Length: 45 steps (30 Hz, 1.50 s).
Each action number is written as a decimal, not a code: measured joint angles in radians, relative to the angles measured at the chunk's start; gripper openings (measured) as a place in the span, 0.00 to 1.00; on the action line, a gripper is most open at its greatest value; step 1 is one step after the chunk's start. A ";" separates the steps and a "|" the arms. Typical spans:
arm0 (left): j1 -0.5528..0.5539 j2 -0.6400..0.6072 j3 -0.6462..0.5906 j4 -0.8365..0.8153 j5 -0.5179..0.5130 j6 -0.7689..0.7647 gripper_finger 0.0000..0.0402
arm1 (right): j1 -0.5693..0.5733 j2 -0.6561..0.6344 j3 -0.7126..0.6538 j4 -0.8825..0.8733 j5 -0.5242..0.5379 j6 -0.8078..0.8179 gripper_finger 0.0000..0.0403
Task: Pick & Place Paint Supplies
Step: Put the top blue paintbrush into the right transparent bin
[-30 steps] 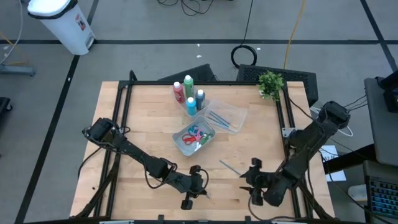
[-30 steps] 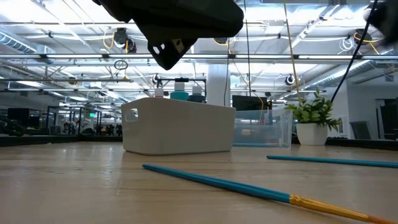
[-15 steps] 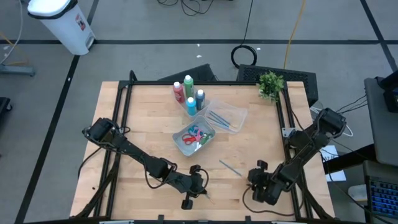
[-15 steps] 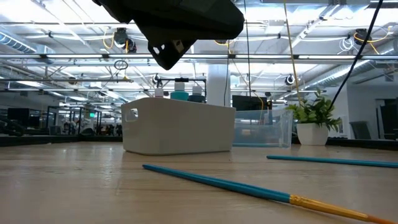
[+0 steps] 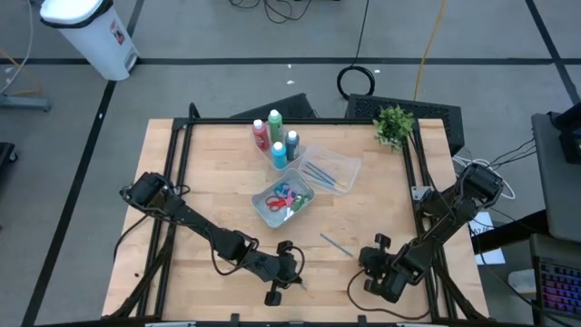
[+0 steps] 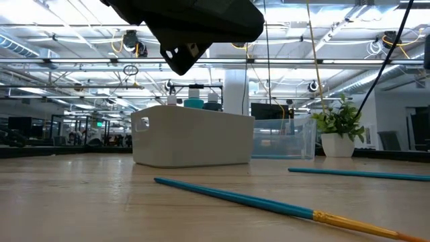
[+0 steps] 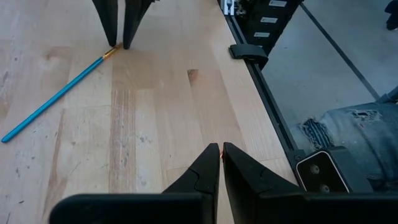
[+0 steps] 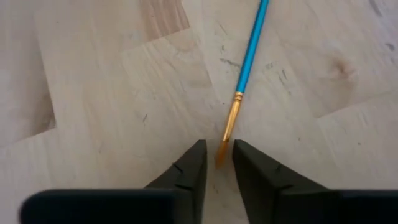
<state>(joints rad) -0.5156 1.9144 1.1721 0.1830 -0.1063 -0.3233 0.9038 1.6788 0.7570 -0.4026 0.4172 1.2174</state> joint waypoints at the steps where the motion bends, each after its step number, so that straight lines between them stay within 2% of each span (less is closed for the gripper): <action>1: 0.000 0.000 0.000 0.000 0.000 0.000 0.06 | 0.000 0.000 0.000 -0.003 -0.005 0.001 0.15; 7: 0.000 0.000 0.000 0.000 0.000 0.000 0.06 | -0.001 0.000 -0.001 -0.009 -0.037 0.002 0.01; 19: 0.000 0.000 0.000 0.000 0.000 0.003 0.06 | -0.010 0.003 -0.002 -0.041 -0.057 0.053 0.00; 26: 0.000 0.000 0.000 0.000 0.000 0.006 0.06 | -0.032 -0.049 -0.002 -0.038 -0.064 0.007 0.00; 31: 0.000 0.000 0.000 0.000 0.000 0.006 0.06 | -0.034 -0.155 -0.009 -0.048 0.006 -0.065 0.00; 38: 0.000 0.000 0.000 0.001 0.000 0.006 0.06 | -0.040 -0.310 -0.006 -0.018 0.173 -0.148 0.00; 42: 0.000 0.000 0.000 0.001 0.000 0.006 0.06 | -0.069 -0.389 -0.005 0.006 0.273 -0.207 0.00; 45: 0.000 0.000 0.000 0.001 0.000 0.005 0.06 | -0.115 -0.442 -0.005 0.008 0.307 -0.235 0.00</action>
<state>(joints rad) -0.5156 1.9148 1.1721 0.1844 -0.1062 -0.3180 0.7892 1.2366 0.7525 -0.3945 0.7239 0.9827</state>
